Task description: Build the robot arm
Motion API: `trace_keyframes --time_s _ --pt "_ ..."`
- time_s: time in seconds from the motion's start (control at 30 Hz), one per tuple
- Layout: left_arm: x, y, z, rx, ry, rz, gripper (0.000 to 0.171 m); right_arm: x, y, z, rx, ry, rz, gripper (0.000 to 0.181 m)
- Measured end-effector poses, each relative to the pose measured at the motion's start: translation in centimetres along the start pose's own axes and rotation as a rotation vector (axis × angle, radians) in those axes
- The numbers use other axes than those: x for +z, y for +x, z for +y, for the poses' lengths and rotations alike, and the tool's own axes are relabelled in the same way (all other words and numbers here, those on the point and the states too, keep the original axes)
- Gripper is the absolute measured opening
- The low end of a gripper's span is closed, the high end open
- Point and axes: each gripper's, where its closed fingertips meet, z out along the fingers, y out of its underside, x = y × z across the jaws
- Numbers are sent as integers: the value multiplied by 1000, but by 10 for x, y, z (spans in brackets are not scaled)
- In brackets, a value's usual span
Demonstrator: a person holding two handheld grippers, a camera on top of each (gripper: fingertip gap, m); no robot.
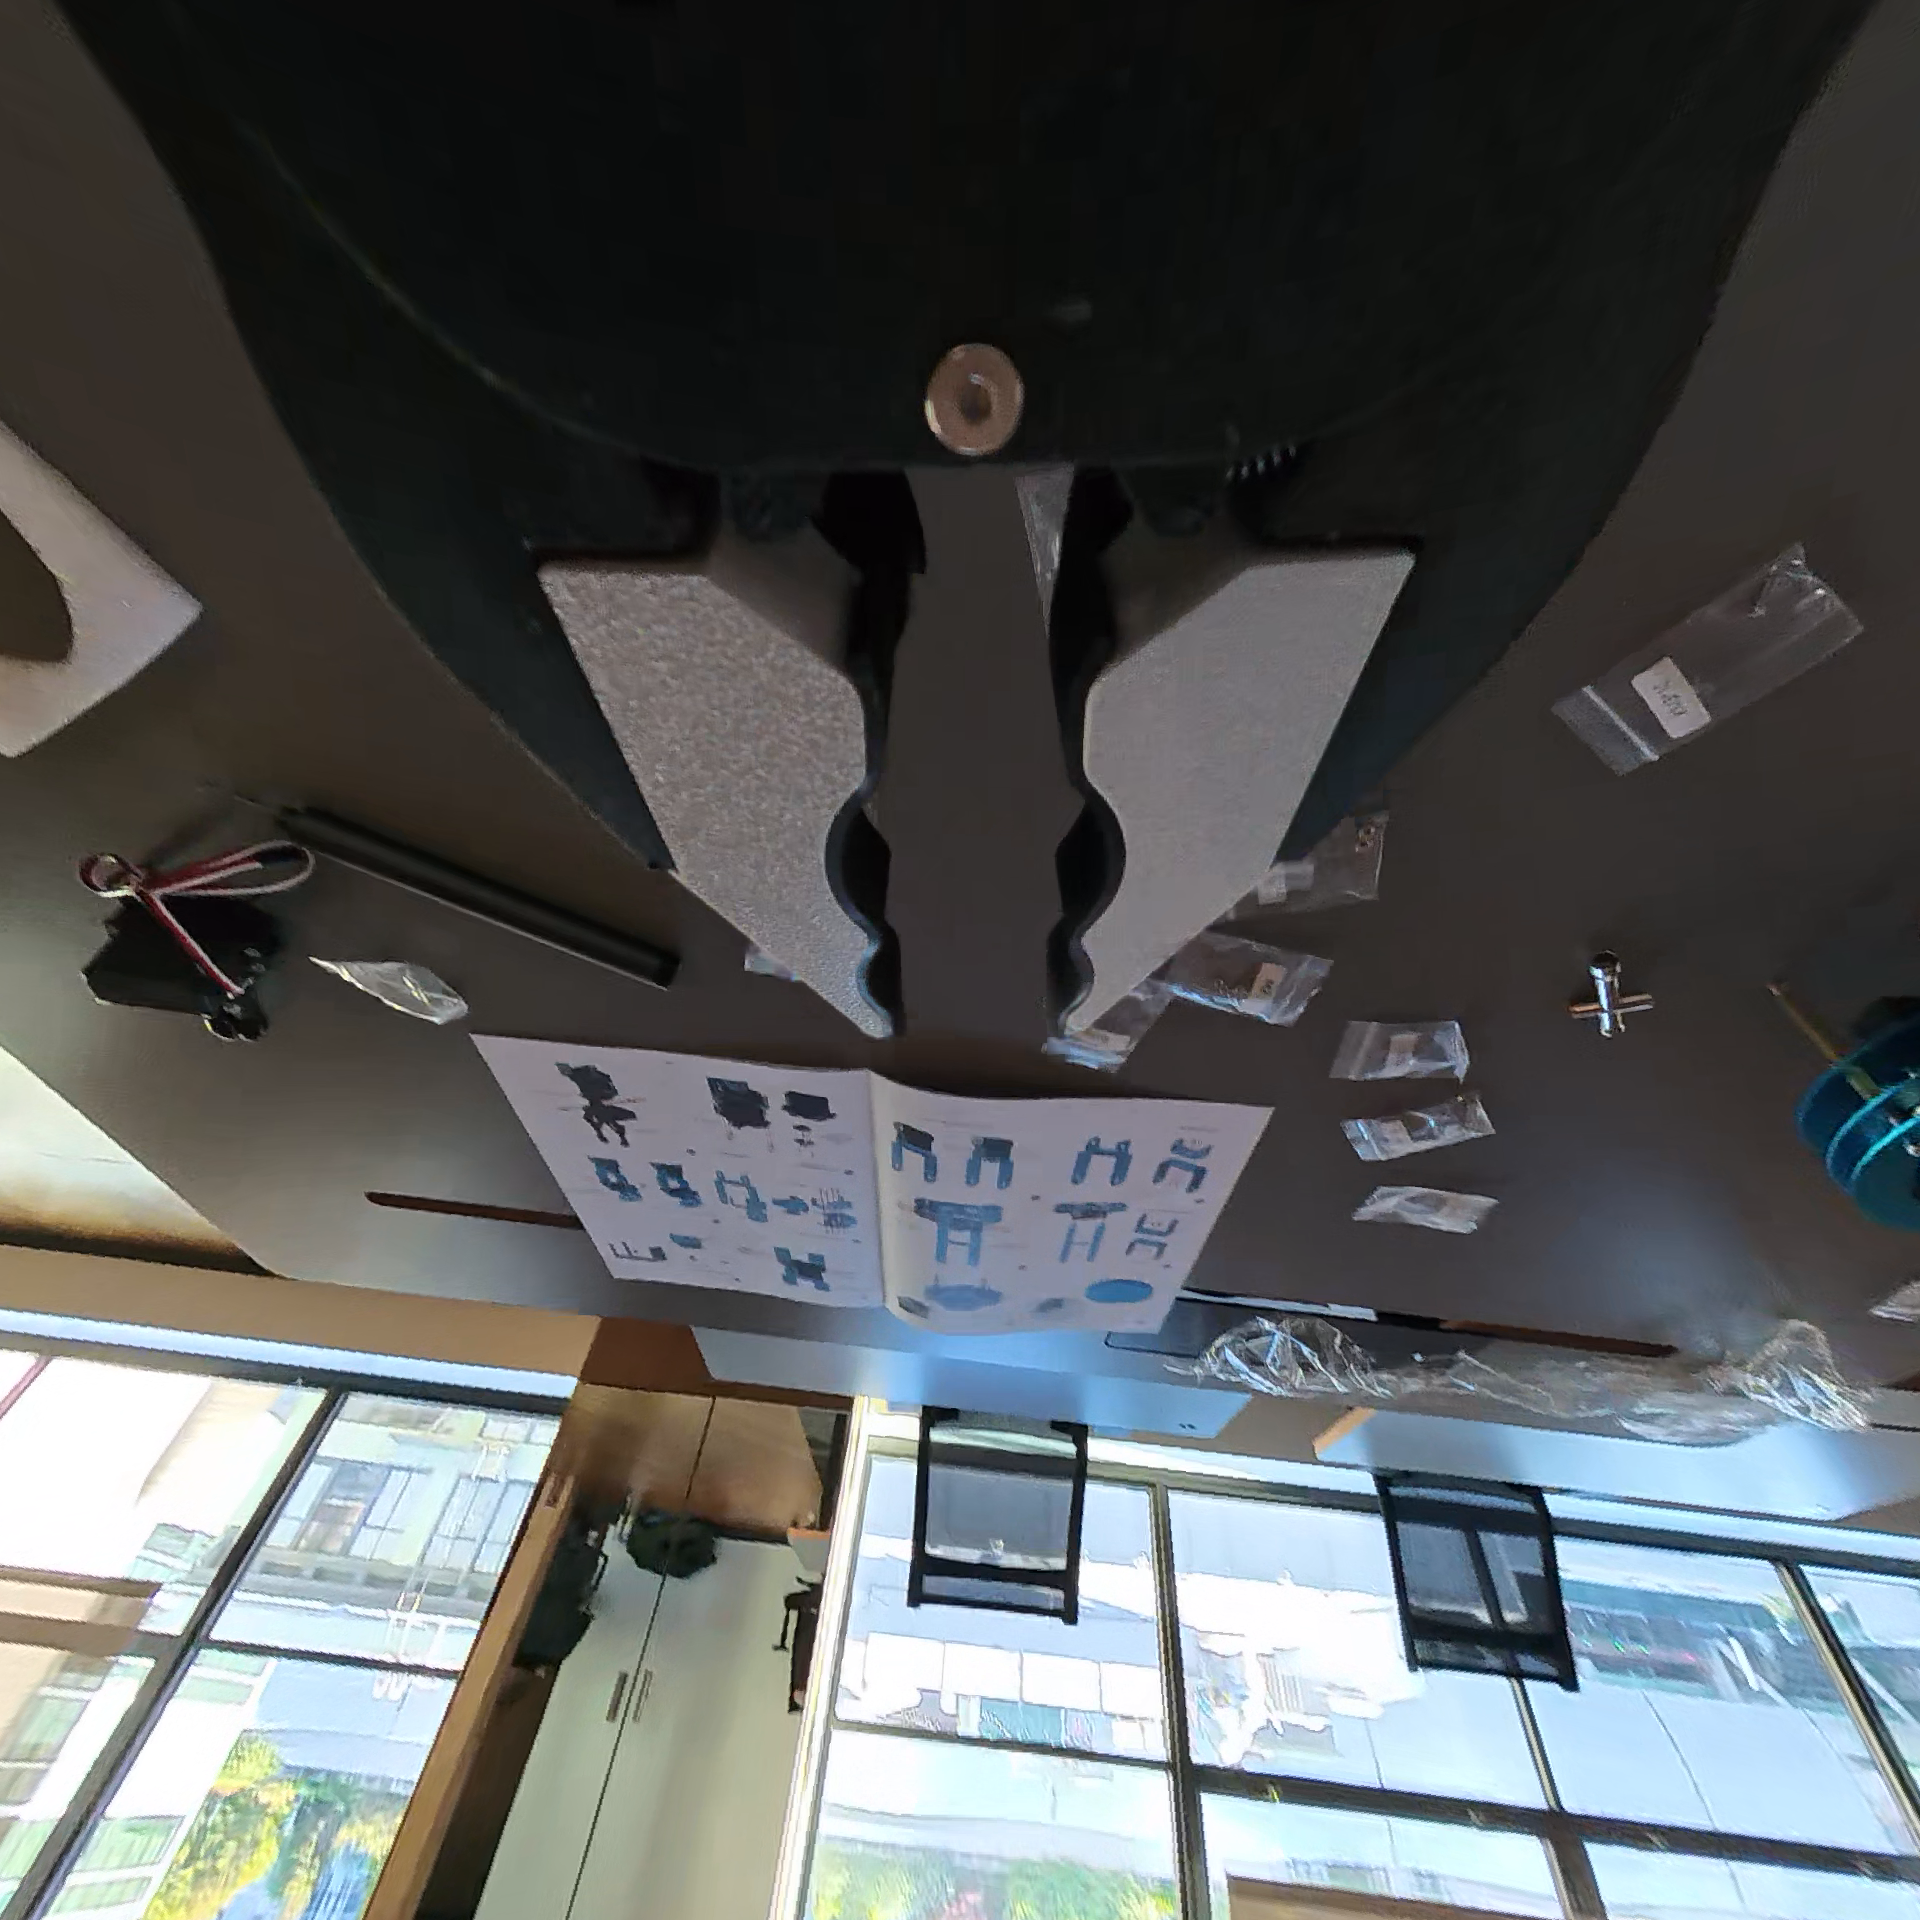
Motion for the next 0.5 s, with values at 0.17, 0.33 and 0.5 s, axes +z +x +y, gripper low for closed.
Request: trace_keyframes --time_s 0.17,0.33,0.5 --pt "9 12 -34 54 94 114 9 -27 1 22 -90 -114 18 22" --pt "18 55 -51 111 142 340 0 -54 10 67 -134 -321 -32 20" --pt "33 96 -55 160 112 427 0 -58 17 98 -71 -365 -140 20"
